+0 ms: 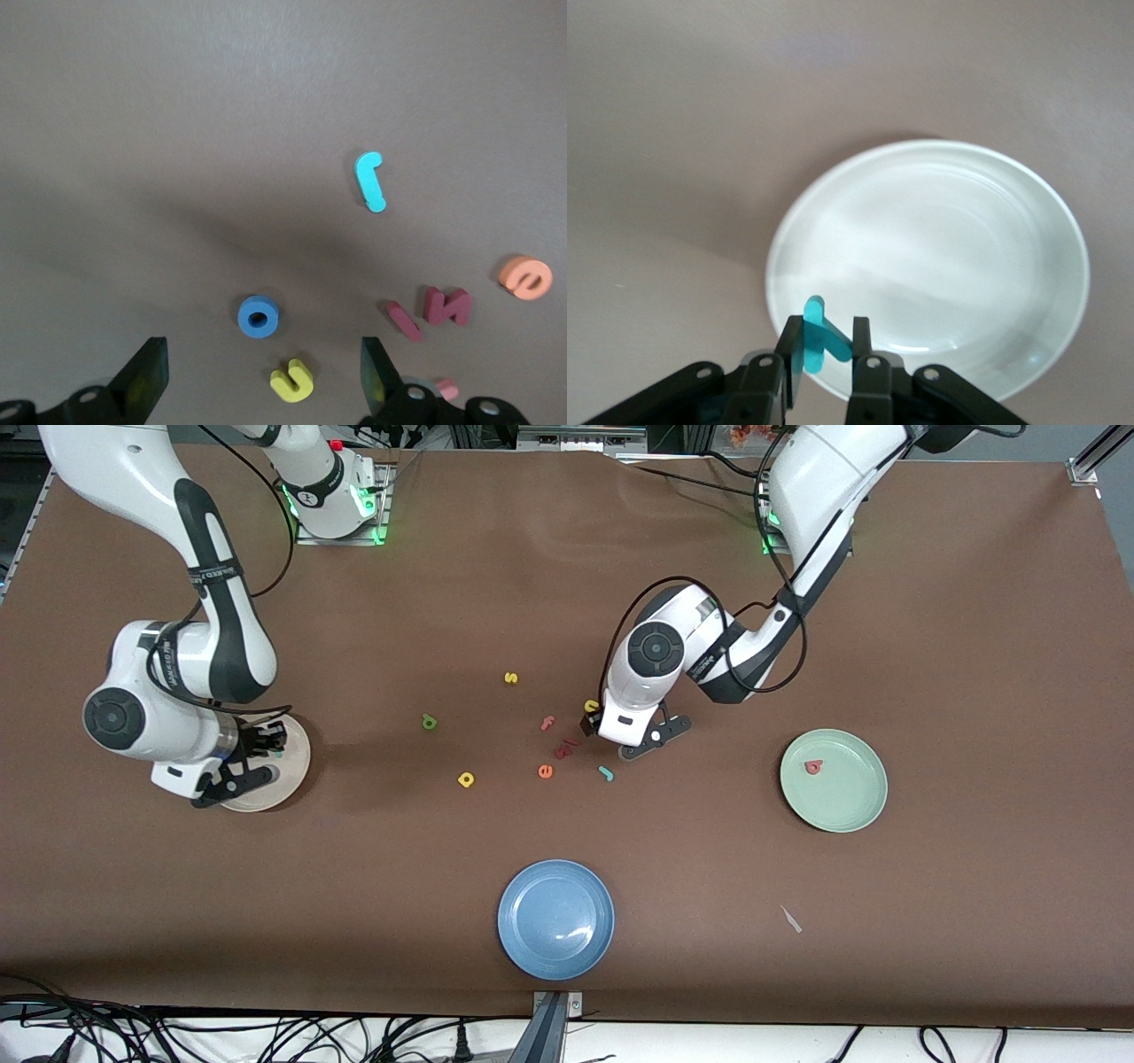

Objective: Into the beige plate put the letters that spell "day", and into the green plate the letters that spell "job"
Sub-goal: 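Release the cyan letter onto the beige plate while the left gripper reaches the blue letter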

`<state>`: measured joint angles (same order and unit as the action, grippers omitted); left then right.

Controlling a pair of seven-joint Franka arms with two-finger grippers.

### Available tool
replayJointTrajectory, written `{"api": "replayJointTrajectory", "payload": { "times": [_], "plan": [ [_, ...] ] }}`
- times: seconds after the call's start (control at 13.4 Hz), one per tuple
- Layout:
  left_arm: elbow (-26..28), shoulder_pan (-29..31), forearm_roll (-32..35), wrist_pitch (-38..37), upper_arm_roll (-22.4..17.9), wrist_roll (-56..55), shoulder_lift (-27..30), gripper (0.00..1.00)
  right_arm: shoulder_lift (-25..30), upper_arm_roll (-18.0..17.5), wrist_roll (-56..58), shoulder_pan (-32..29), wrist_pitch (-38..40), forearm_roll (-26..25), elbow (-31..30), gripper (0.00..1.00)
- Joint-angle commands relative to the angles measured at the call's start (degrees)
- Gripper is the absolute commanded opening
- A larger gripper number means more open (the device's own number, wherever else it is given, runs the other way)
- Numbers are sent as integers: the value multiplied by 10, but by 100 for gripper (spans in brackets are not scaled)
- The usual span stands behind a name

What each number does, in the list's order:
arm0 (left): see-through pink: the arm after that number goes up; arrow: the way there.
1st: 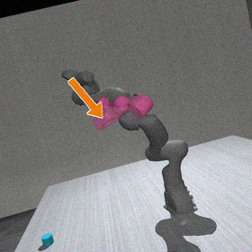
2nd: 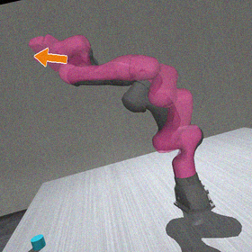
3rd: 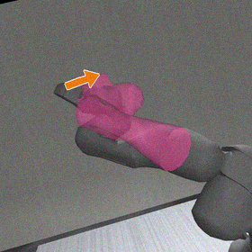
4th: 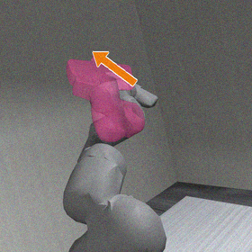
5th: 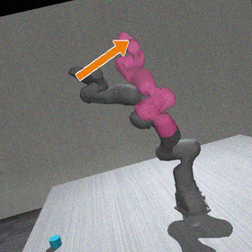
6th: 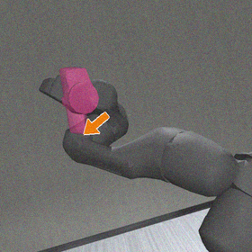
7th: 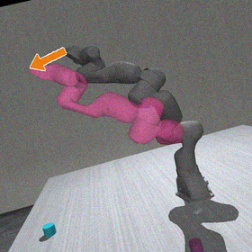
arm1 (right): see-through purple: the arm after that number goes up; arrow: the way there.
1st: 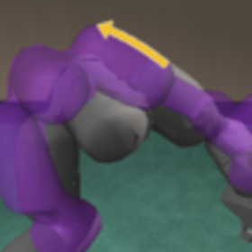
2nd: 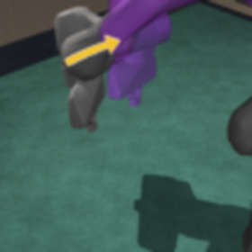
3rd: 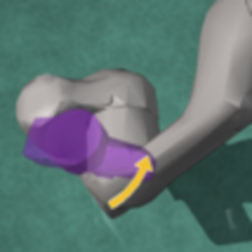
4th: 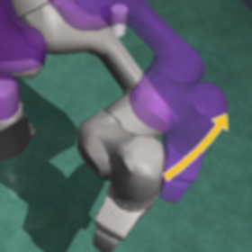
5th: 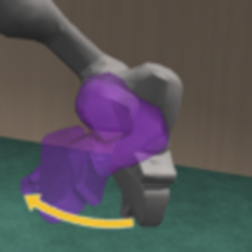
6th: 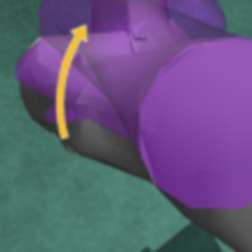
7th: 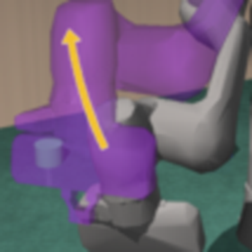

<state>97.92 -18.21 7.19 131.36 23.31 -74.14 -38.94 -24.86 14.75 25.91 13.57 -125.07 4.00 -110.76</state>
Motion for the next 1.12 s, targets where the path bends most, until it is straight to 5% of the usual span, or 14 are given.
{"api": "replayJointTrajectory", "payload": {
  "times": [0.0, 0.07, 0.22, 0.52, 0.82, 0.89, 0.97, 1.04],
  "plan": [
    [-13, -4, 3, -1, -6, -19, -15, 52, 26, 10, 25, 3, -114, 12, -96, 16],
    [-12, -12, 2, 0, -6, -20, -18, 48, 26, 10, 27, 4, -140, 12, -112, 19],
    [-13, -13, 3, 4, -7, -20, -27, 46, 26, 9, 29, 4, -132, 12, -99, 100],
    [-12, -15, 3, 19, -8, -21, -43, 46, 25, 5, 16, 11, 19, 13, -11, 100],
    [-12, -15, 5, 24, -8, -20, -52, 46, 26, -48, -98, 21, 7, 48, -12, 100],
    [-12, -15, 30, 24, -8, -23, -56, 37, 27, -65, -143, 21, -3, 49, -16, 100],
    [-12, -14, 46, 24, -8, -28, -58, 14, 28, -75, -167, 21, -5, 49, -18, 100],
    [-12, -15, 48, 24, -8, -29, -58, 4, 31, -86, -192, 21, -8, 49, -23, 100]
  ]
}}
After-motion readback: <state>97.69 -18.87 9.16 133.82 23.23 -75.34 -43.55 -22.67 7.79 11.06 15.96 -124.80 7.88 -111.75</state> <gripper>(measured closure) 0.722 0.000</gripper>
